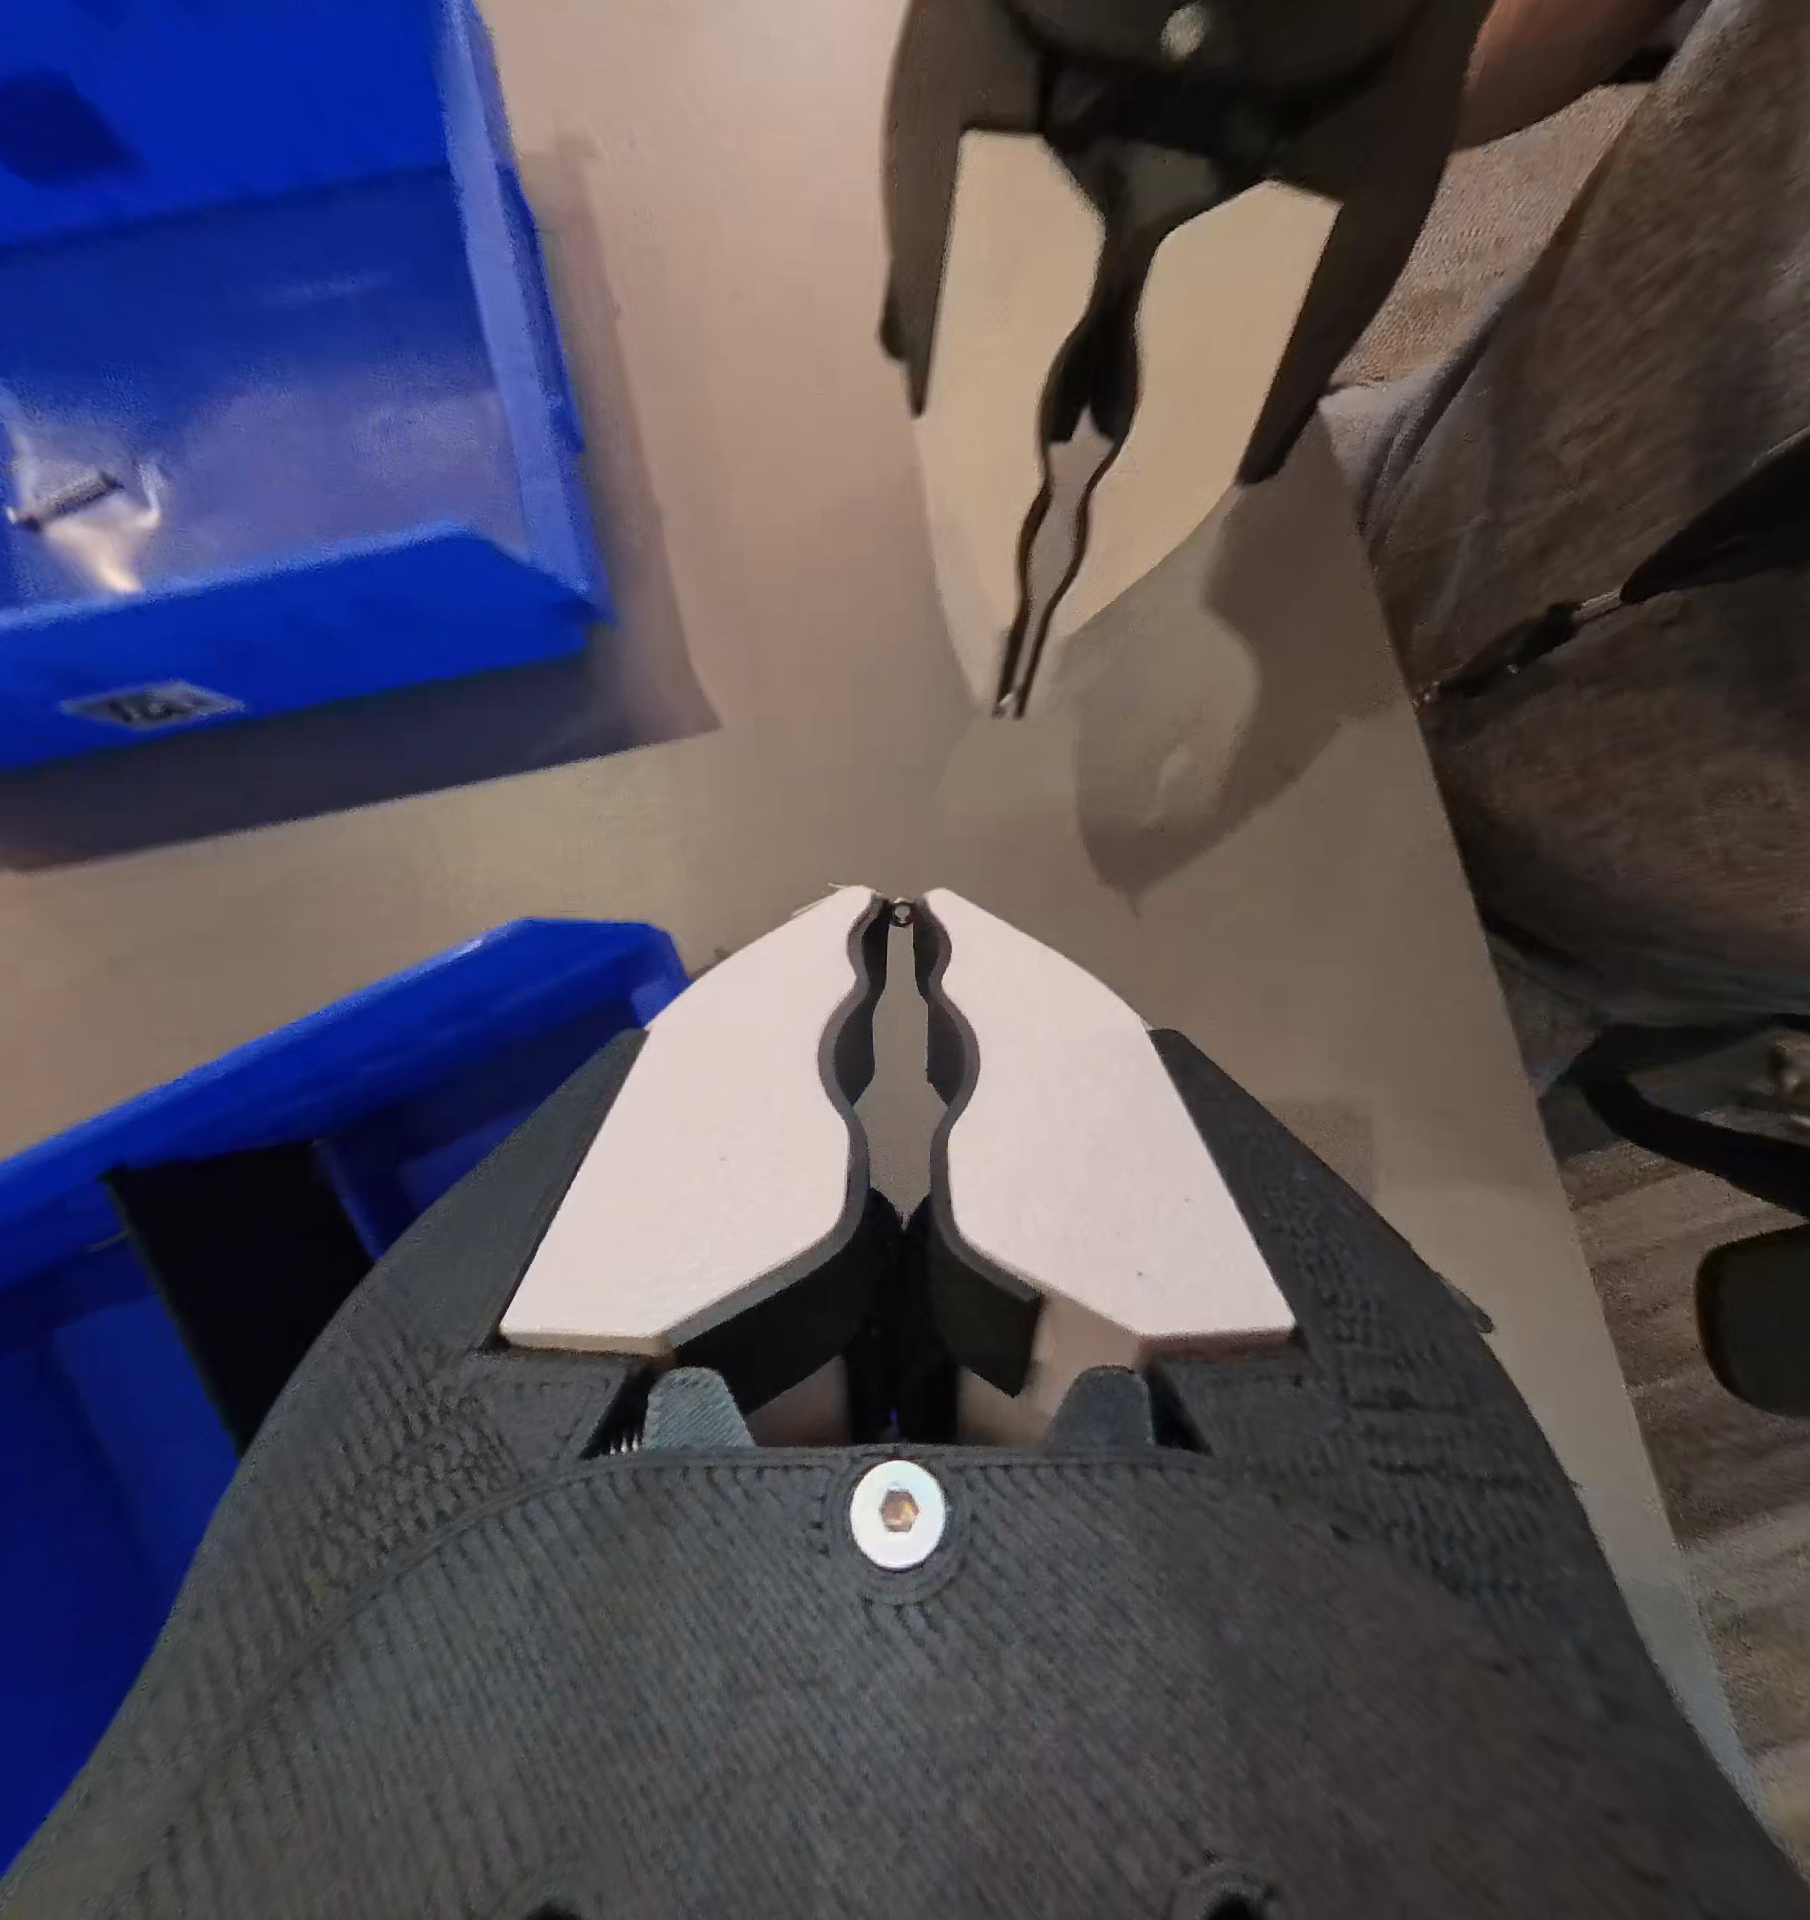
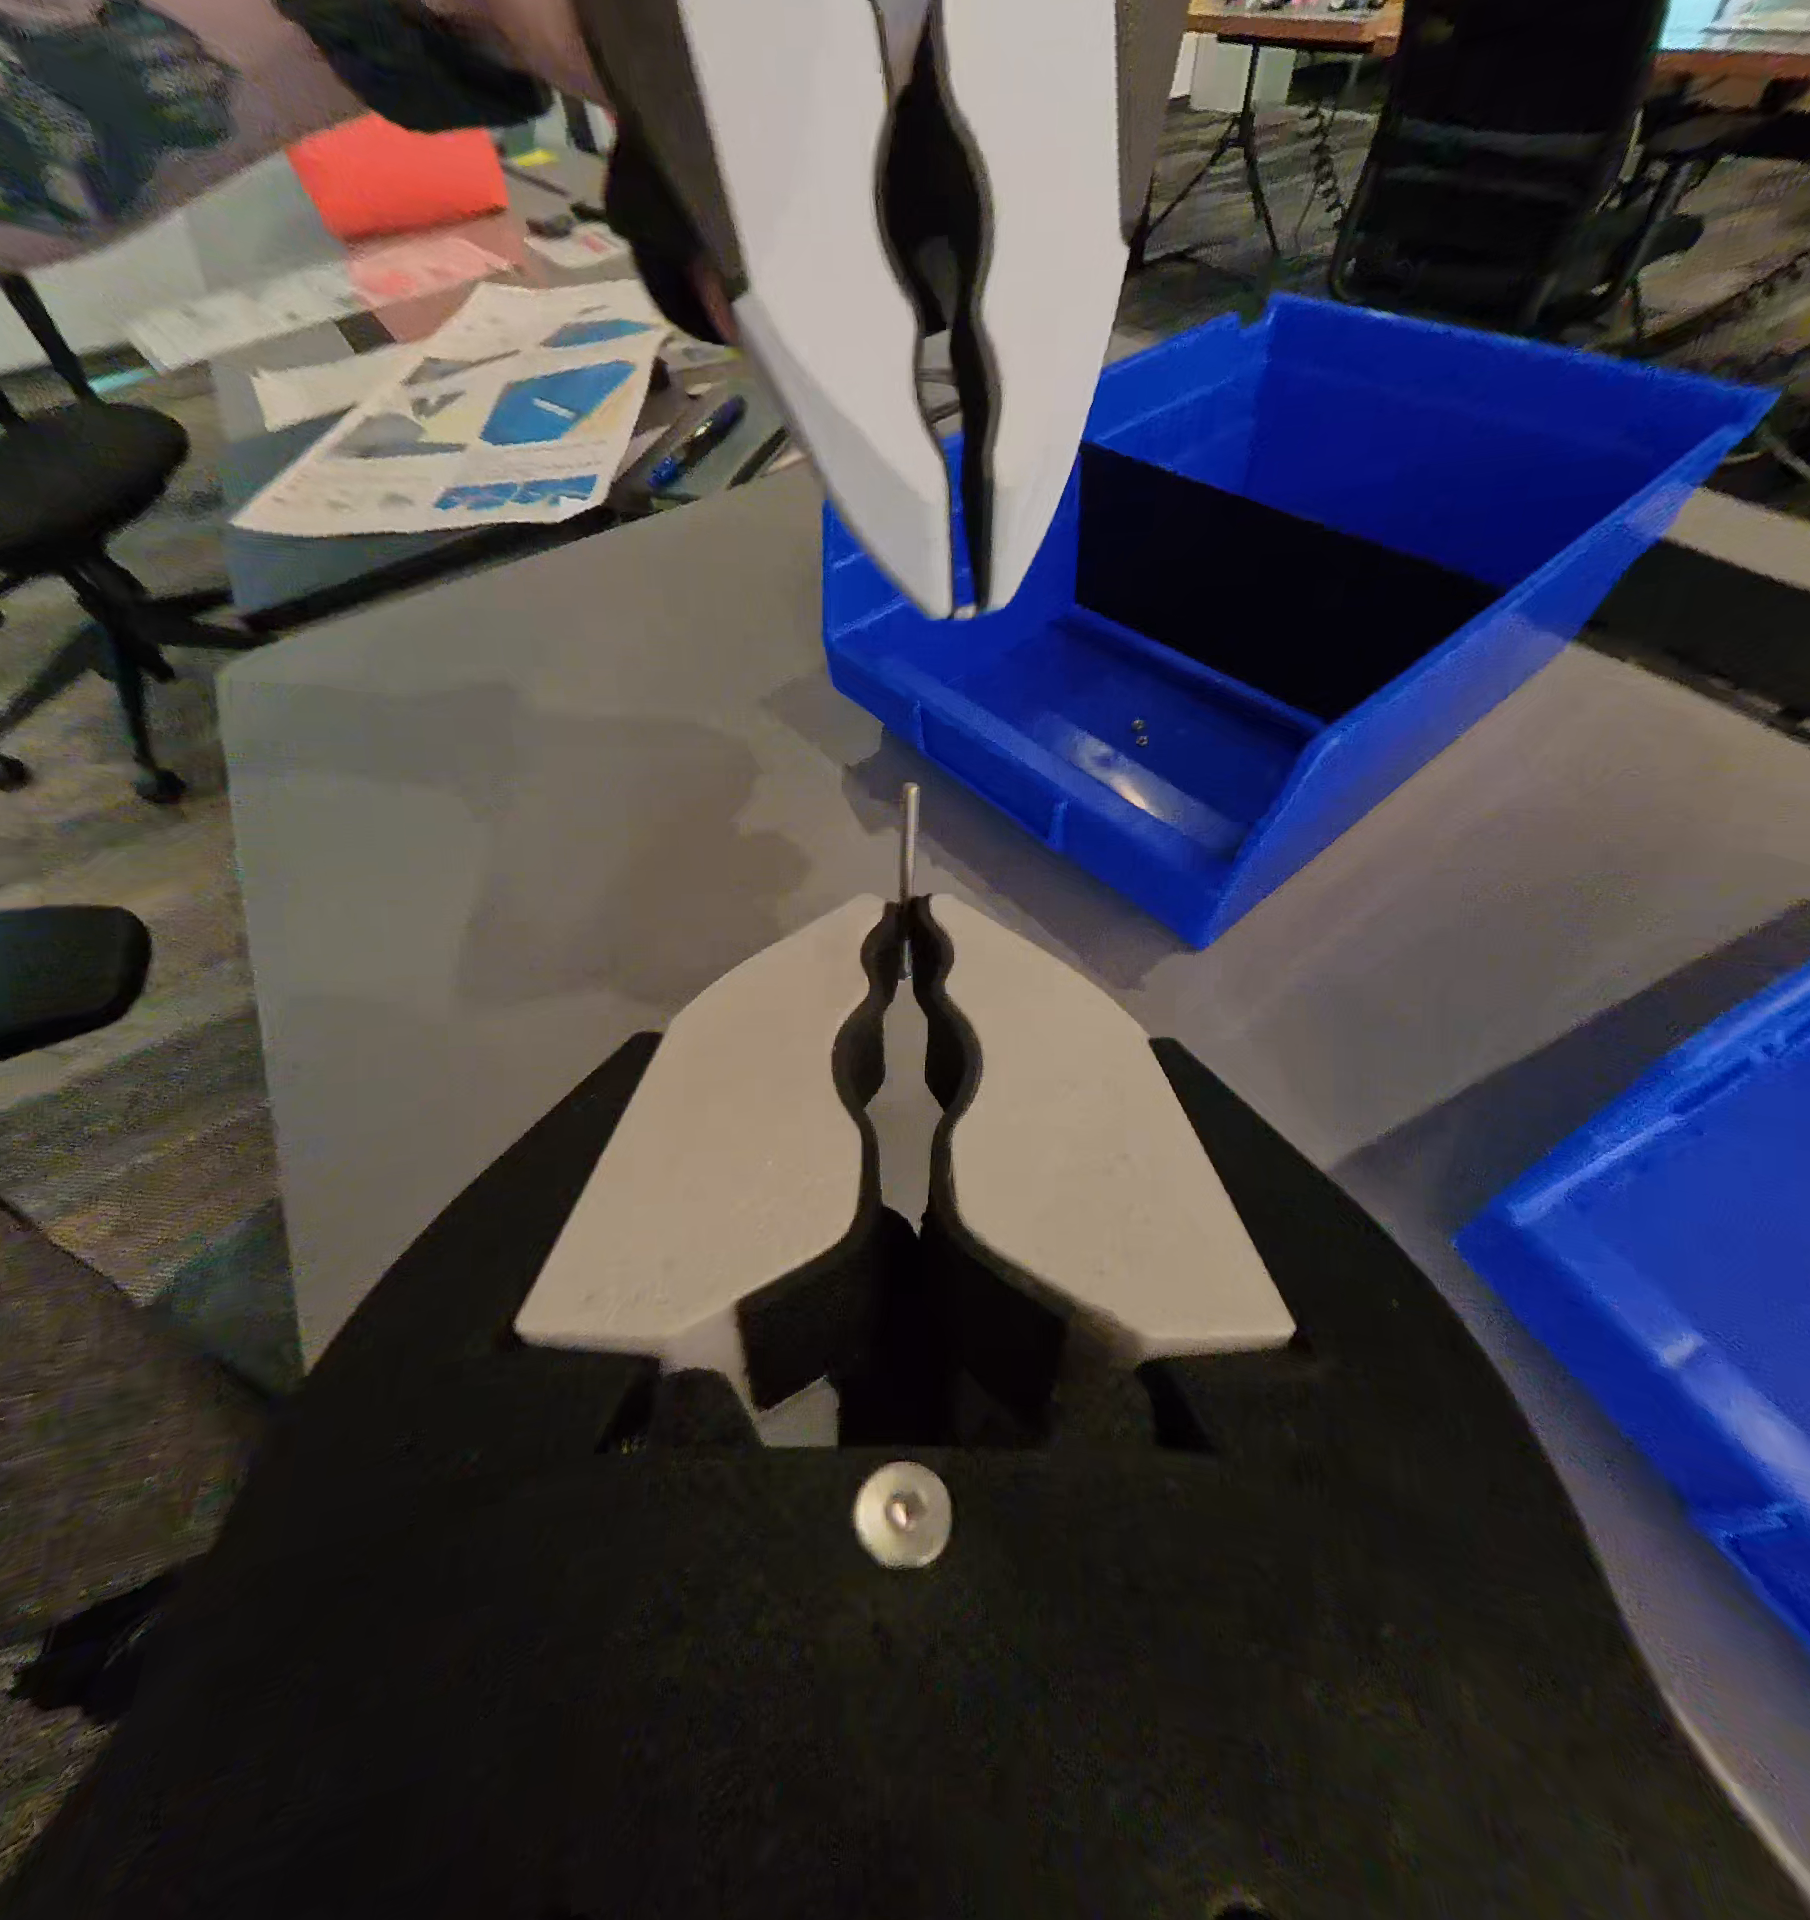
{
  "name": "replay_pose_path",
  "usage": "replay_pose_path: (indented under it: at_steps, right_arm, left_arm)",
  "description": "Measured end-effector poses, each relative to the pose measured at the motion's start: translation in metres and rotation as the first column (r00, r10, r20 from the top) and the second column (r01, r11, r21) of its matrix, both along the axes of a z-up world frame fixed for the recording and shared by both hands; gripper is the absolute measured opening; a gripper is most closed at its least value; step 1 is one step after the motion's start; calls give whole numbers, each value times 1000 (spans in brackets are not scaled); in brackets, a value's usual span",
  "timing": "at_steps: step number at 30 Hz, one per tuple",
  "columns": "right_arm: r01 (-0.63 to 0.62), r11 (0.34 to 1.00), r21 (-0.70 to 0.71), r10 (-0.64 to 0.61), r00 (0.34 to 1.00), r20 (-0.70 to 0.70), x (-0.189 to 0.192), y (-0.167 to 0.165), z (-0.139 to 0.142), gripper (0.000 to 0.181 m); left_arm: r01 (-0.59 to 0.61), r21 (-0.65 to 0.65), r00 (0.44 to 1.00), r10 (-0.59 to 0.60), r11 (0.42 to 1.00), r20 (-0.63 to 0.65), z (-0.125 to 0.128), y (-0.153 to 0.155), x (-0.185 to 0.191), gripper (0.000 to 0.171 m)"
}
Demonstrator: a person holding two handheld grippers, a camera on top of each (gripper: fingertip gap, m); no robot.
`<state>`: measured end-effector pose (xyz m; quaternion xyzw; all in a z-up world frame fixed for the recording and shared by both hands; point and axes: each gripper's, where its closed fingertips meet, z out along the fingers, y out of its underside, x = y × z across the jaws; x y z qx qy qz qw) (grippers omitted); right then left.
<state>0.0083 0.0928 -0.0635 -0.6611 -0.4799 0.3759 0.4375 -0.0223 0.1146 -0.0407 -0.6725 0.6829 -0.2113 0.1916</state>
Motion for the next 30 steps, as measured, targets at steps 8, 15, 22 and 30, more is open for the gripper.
replay_pose_path:
  at_steps: [8,15,22,30]
  right_arm:
    - [21,987,160,-35,996,84,-10,-25,14,2]
    - [18,975,222,-37,996,83,-9,-40,23,2]
    - [28,965,260,-48,996,70,-8,-45,31,2]
    - [29,961,276,-50,996,72,-6,-49,32,2]
  left_arm:
    - [54,94,998,-50,994,-40,19,-48,21,5]
    - [72,103,996,-67,992,-57,27,-65,26,5]
    - [72,104,995,-65,992,-74,28,-70,27,5]
    - [80,94,995,-73,992,-68,28,-74,29,4]
